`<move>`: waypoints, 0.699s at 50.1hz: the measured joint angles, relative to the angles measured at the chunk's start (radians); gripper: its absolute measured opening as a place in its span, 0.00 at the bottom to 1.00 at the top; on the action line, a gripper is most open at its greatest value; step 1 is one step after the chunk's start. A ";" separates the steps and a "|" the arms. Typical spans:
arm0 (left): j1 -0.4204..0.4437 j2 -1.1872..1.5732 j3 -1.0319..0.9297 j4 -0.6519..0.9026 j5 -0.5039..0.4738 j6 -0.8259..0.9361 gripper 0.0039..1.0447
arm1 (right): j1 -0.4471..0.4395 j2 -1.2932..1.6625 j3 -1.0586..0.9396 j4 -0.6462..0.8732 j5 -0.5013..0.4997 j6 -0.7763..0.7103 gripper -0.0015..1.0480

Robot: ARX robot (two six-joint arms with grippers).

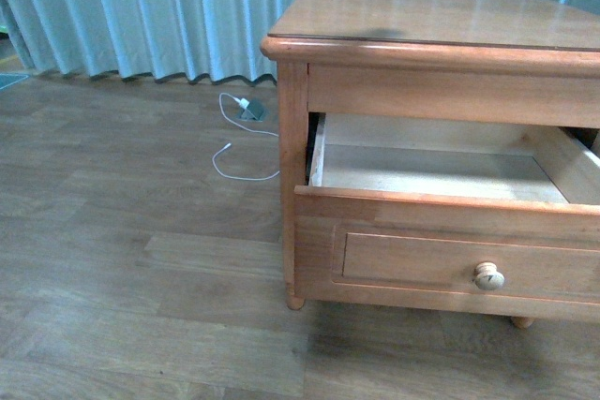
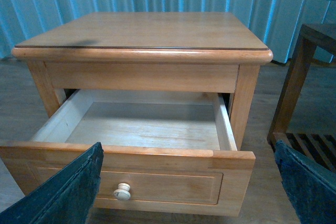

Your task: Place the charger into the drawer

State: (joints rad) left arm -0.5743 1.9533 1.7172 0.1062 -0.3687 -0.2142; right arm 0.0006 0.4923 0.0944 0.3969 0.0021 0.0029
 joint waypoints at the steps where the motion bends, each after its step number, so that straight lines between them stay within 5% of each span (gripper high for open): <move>1: -0.004 -0.019 -0.021 0.002 0.006 0.000 0.06 | 0.000 0.000 0.000 0.000 0.000 0.000 0.92; 18: -0.057 -0.135 -0.291 0.072 0.026 0.002 0.05 | 0.000 0.000 0.000 0.000 0.000 0.000 0.92; 35: -0.058 0.006 -0.292 0.083 0.024 -0.032 0.05 | 0.000 0.000 0.000 0.000 0.000 0.000 0.92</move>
State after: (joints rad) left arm -0.6327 1.9591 1.4250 0.1890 -0.3443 -0.2466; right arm 0.0006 0.4923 0.0944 0.3969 0.0021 0.0029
